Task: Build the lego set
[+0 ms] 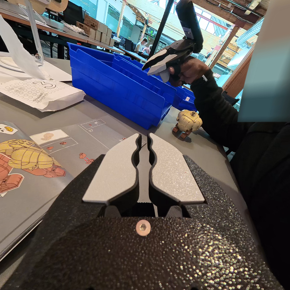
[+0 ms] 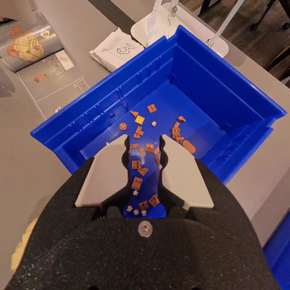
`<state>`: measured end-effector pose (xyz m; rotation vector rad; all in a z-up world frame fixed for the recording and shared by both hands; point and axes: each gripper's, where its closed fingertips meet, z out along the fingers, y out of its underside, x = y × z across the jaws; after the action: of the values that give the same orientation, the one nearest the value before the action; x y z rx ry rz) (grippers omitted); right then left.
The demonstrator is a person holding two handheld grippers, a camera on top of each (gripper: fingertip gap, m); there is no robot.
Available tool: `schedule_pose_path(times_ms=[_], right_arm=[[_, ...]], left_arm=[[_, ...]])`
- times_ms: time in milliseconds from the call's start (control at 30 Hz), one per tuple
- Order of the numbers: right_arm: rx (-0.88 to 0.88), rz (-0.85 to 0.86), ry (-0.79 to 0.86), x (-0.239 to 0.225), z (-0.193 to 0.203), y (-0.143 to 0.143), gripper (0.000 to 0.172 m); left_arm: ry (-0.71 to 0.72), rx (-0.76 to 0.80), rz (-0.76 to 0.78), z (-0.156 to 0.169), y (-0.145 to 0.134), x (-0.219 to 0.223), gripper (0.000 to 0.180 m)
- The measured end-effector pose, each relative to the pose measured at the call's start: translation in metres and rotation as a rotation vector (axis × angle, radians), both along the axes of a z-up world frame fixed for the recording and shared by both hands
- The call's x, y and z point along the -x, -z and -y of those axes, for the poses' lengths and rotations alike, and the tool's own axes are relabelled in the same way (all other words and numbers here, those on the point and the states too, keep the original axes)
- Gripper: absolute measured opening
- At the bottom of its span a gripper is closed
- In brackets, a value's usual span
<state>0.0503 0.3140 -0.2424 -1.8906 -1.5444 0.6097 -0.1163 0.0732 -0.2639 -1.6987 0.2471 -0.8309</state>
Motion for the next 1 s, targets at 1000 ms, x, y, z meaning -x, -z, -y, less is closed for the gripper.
schedule_pose_path(times_ms=[1000], right_arm=[[-0.126,0.410,-0.352,0.063,0.012,0.070,0.009]], left_arm=[[0.035,-0.034,0.081,0.007,-0.010,0.001,0.009]])
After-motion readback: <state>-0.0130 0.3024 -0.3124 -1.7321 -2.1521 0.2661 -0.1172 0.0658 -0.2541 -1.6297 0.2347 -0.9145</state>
